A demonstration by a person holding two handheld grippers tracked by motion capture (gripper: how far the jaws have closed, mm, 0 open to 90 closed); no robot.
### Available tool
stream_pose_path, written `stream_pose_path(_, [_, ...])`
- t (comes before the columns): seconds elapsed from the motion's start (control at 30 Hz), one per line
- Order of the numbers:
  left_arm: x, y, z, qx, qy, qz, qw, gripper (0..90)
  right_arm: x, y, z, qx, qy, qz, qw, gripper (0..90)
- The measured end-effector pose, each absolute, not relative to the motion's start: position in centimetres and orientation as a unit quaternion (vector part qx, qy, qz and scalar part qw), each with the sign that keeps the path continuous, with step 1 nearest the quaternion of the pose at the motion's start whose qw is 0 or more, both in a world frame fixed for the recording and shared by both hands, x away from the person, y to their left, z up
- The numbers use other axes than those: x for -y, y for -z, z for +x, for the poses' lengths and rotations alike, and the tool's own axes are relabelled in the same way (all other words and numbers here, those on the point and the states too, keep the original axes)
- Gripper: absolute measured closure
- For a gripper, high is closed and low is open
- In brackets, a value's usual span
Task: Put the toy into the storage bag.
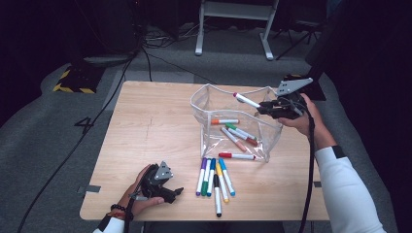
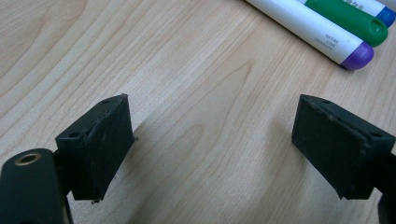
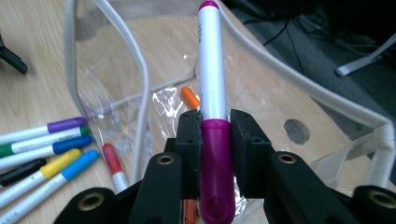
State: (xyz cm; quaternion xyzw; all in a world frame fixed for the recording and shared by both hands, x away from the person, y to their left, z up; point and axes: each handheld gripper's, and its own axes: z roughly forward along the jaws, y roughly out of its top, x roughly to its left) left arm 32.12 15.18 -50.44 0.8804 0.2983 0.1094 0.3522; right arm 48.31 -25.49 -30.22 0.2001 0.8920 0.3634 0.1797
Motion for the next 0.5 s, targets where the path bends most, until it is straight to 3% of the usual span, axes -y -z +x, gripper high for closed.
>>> stream_pose_path(0.23, [-15.2,50.4,32.1,-0.298,-0.109,0.880,0.352,12.8,24.5,31.8,49.8,-0.919,-0.312,0.195,0.140,75.1])
stream_pose_path(0.5, [-15.2,50.4,32.1,-0.298,-0.110,0.881,0.352,12.8,22.9,32.5,49.0,-0.949,-0.270,0.140,0.081,75.1])
